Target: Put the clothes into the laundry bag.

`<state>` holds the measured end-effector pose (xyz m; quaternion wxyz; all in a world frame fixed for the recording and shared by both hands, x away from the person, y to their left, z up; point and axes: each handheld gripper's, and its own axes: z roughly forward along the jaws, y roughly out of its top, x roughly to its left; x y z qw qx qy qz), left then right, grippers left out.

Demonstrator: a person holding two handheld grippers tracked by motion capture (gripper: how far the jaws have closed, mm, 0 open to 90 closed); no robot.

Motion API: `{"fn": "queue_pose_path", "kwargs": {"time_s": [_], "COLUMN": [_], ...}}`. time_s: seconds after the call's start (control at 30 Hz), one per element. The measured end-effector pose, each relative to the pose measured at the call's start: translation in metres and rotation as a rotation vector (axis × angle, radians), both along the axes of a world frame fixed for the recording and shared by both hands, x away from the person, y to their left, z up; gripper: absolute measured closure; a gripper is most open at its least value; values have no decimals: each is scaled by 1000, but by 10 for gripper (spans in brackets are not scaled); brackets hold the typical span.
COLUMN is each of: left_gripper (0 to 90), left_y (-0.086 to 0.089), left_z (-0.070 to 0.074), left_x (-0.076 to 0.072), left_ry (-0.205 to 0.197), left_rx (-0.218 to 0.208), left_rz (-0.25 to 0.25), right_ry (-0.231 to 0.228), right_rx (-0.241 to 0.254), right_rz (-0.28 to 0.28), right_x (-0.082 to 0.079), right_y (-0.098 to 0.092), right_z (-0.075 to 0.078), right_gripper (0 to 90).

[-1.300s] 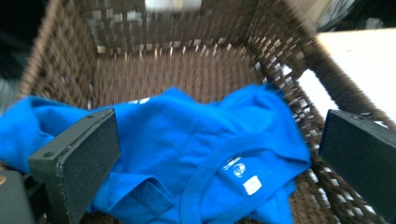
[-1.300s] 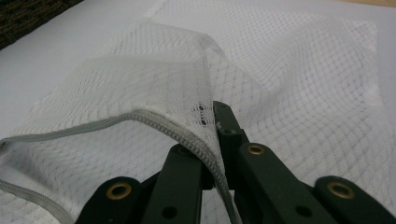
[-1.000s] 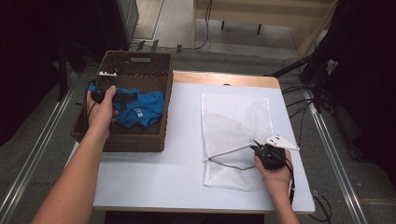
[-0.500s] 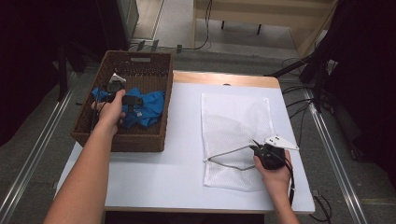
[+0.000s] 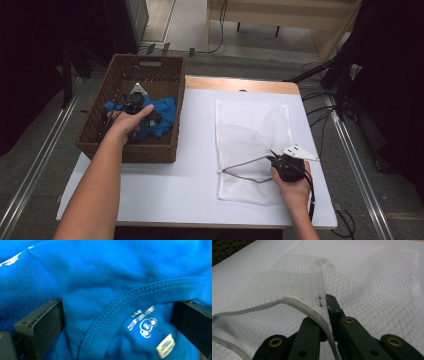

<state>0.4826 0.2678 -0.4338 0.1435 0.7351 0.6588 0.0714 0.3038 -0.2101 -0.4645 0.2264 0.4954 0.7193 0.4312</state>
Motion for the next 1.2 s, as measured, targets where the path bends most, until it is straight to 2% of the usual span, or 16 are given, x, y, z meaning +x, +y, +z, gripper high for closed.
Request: {"fn": "queue_pose_path", "kwargs": {"time_s": [0.17, 0.3, 0.4, 0.47, 0.53, 0.57, 0.63, 0.67, 0.7, 0.73, 0.77, 0.87, 0.93, 1.0, 1.07, 1.2], "left_gripper": [0, 76, 291, 623, 735, 755, 772, 775, 775, 774, 770, 751, 729, 613, 392, 13], "left_y": [-10, -7, -4, -2, -4, -5, -3, -4, -5, -5, -4, 8, 11, 8, 4, 10], "left_z": [-4, 2, 8, 12, 14, 15, 18, 20, 23, 25, 28, 28, 26, 24, 21, 23], "left_x": [-3, -3, -5, -6, -6, -6, -6, -7, -7, -7, -7, -5, -5, -5, -2, 2], "left_ry": [5, 9, -20, -46, -47, -48, -22, -39, -55, -74, -110, -183, -198, -189, -172, -153], "left_rx": [112, 125, 91, 86, 72, 44, -222, -333, -412, -434, -409, -165, -72, -2, 8, -33], "left_rz": [-97, -97, -97, -73, -100, -120, -166, -201, -230, -227, -196, -19, 26, 16, 21, 98], "right_ry": [1, -2, -5, -2, -2, -2, -9, -8, -8, -7, -6, -9, -11, -11, -9, -6], "right_rx": [-2, -4, -4, -4, -5, -5, -5, -5, -5, -7, -7, -9, -10, -8, -11, -10], "right_rz": [-4, -3, -4, -5, -5, -5, -3, -5, -6, -6, -4, -4, -5, -8, -6, -5], "right_x": [-1, -1, -1, 0, 0, -1, 0, 0, 0, 0, 0, 0, -1, -1, -1, -1], "right_y": [0, 1, 1, 1, 1, 1, 1, 0, 0, 0, 0, 1, 0, -1, -2, -2], "right_z": [-1, -1, 0, 0, -1, 0, 0, 0, 0, 0, -1, -1, 0, 0, -1, -2], "right_gripper": [900, 900, 900, 900, 900, 900, 900, 900, 900, 900, 900, 900, 900, 900, 900, 900]}}
